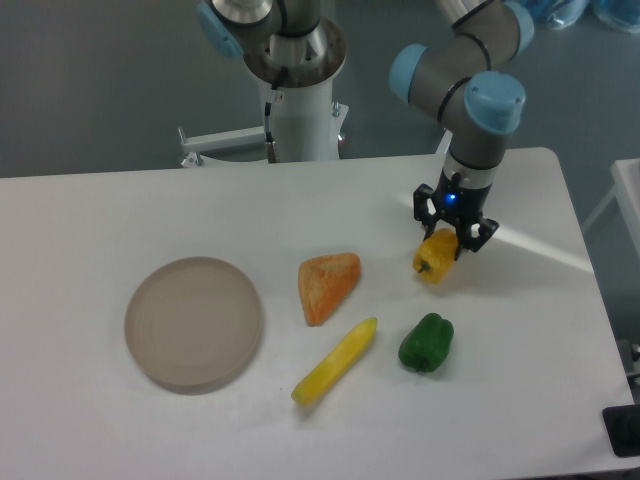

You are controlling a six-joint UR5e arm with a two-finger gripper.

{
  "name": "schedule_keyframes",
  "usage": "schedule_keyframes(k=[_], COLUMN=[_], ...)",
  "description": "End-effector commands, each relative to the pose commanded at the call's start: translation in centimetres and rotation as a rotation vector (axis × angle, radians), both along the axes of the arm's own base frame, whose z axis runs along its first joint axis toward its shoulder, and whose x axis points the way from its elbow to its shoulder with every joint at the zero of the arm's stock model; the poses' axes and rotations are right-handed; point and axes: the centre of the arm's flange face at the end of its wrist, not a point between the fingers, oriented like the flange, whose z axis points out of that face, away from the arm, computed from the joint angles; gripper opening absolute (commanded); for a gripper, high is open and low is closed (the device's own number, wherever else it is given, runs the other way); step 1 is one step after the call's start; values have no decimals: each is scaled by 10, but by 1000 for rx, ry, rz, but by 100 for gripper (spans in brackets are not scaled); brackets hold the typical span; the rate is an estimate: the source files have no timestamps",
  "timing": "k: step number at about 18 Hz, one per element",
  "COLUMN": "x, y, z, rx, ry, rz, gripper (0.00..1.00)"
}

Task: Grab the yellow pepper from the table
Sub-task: 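Lift the grasped yellow pepper up off the table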

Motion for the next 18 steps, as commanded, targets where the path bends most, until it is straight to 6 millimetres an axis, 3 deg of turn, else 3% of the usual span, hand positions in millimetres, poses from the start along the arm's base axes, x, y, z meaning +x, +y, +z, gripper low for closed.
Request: schedule_keyframes(k=[7,13,18], x=[-13,-12,-13], y=[33,56,62], z=[49,63,59], rx=[48,9,7], ry=[83,137,134], rz=[-26,-45,-45], gripper=[37,37,37])
